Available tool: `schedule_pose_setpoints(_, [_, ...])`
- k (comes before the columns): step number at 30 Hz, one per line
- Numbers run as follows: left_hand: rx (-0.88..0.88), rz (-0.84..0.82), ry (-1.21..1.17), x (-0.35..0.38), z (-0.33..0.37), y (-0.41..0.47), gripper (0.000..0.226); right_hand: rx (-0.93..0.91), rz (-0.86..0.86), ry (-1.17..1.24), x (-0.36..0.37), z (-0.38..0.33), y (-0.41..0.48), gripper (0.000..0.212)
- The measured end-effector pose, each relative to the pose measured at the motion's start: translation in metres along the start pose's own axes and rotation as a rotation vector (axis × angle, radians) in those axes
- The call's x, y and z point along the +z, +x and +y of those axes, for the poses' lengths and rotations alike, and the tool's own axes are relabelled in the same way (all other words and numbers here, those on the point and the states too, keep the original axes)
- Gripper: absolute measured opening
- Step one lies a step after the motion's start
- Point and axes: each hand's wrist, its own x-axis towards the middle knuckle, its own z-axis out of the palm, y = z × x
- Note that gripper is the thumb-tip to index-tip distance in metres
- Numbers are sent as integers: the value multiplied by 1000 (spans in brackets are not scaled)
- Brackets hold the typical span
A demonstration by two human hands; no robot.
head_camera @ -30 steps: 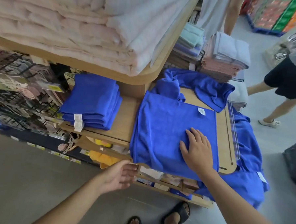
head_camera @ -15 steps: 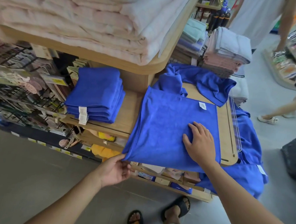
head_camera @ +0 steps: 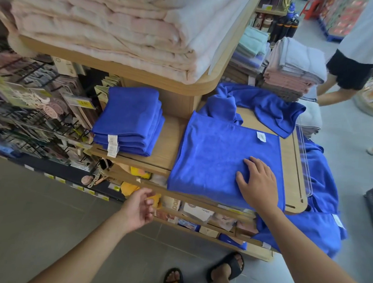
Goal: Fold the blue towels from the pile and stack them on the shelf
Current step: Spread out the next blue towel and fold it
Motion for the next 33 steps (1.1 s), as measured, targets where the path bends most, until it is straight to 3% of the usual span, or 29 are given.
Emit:
schedule_pose_setpoints(3, [681, 182, 676, 15, -3, -8, 14, -10, -8, -17, 1, 0, 0, 54])
schedule_pose_setpoints(5, [1160, 153, 1028, 32, 0, -12, 10, -15, -18, -36, 2, 0, 0, 56])
schedule_pose_setpoints(7, [1396, 78, 1239, 58, 8, -4, 27, -20, -37, -57, 2, 0, 0, 59])
schedule_pose_setpoints(9, [1379, 87, 1479, 84, 20, 8, 53, -18, -80, -85, 2, 1, 1, 65])
schedule_pose_setpoints(12, [1111, 237, 1799, 93, 33, 28, 73, -13, -154, -137, 2, 3, 2, 77])
schedule_pose_setpoints(16, [1058, 322, 1896, 77, 35, 37, 81, -28, -207, -161, -1, 10, 1, 84])
schedule_pose_setpoints(21, [1065, 346, 1882, 86, 42, 38, 76, -31, -255, -174, -12, 10, 11, 79])
schedule_pose_setpoints(24, [1190, 231, 1846, 113, 56, 44, 71, -5, -263, -178, -26, 10, 46, 58])
schedule_pose_setpoints(27, [1305, 177, 1897, 154, 75, 53, 67, 70, -335, -24, -37, 21, 96, 46])
schedule_pose_setpoints(30, [1340, 283, 1947, 198, 107, 63, 54, 69, -320, 14, -49, 48, 141, 47])
schedule_pose_setpoints(33, [1232, 395, 1983, 228, 147, 66, 53, 82, -304, -48, -56, 73, 168, 51])
